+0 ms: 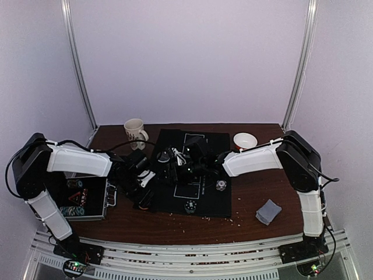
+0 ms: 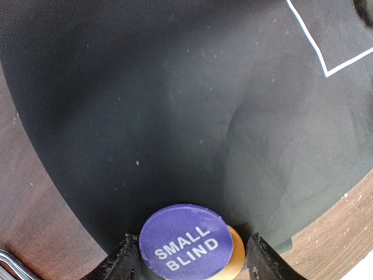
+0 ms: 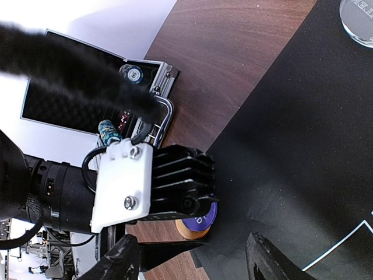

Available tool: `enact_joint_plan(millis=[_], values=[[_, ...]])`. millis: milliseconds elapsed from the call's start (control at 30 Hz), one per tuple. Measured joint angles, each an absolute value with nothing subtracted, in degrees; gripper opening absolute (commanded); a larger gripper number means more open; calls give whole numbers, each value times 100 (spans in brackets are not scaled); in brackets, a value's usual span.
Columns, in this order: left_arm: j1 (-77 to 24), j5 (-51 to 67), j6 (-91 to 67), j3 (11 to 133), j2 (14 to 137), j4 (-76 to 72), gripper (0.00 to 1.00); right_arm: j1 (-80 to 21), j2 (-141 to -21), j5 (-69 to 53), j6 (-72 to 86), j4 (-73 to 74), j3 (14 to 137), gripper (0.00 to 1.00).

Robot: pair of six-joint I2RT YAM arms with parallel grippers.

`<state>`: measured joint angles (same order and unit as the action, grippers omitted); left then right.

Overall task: Distribute texas hold em gaming equipment
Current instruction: Pick up the small blind button from the poker table mat.

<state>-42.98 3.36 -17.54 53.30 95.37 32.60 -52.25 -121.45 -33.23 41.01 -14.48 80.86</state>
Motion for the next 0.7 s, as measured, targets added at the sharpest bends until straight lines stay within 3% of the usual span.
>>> enact_joint_plan(millis=[300, 567, 700], values=[[-4298, 340, -1780, 5511, 9653, 3129, 59, -5225, -12145, -3321, 3920, -1280, 8110, 65], [-4316, 185, -1811, 5557, 9771, 3168, 59, -5225, -12145, -3304, 3813, -1175, 8112, 65], [-4324, 126, -1863, 5557, 9771, 3181, 47, -5225, -12145, -3280, 3769, -1168, 8112, 65]])
